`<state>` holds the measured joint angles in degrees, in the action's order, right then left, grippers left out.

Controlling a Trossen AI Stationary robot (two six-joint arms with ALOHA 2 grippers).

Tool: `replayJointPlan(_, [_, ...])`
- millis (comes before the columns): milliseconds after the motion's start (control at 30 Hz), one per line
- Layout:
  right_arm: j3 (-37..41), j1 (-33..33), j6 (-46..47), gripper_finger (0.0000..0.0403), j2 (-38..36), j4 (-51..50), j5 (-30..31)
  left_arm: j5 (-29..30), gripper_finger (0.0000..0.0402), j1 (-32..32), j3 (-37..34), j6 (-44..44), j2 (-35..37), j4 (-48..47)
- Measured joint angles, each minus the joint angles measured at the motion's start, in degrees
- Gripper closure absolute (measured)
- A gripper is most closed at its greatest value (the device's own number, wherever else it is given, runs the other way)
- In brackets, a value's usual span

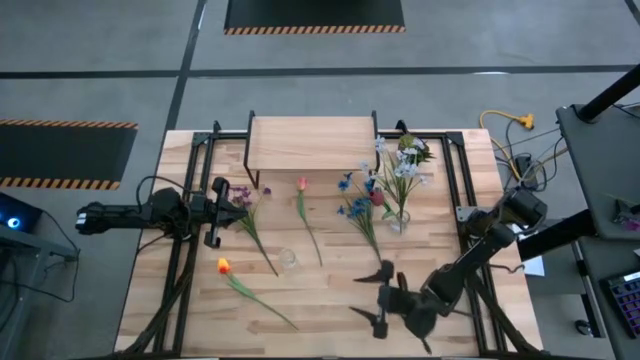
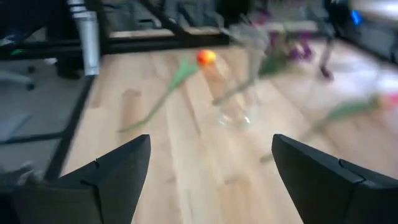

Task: Pick and place flowers into a vace then onto a shelf
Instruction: Put the blue flowers into the right crystal vase

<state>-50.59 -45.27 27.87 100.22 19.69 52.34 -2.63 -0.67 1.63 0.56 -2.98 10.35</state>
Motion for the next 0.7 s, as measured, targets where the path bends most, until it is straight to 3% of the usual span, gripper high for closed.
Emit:
replayJointPlan(133, [2.13,3.77,12.56,0.0076,-0.23,-4.66,-0.06,0.00,0.0402,-0.02,0.00,0.00,0.00,-0.02])
replayJointPlan(467, [0.26,12.75,23.17,0.0076,-0.39,-18.07,0.10,0.01,0.0402,-0.02,0.00,0.00,0.00,-0.04])
replayJointPlan(700, [-3.43,14.86,37.79,0.0076,1.23,-32.99,-0.24,0.00,0.0402,-0.02,0.00,0.00,0.00,-0.04])
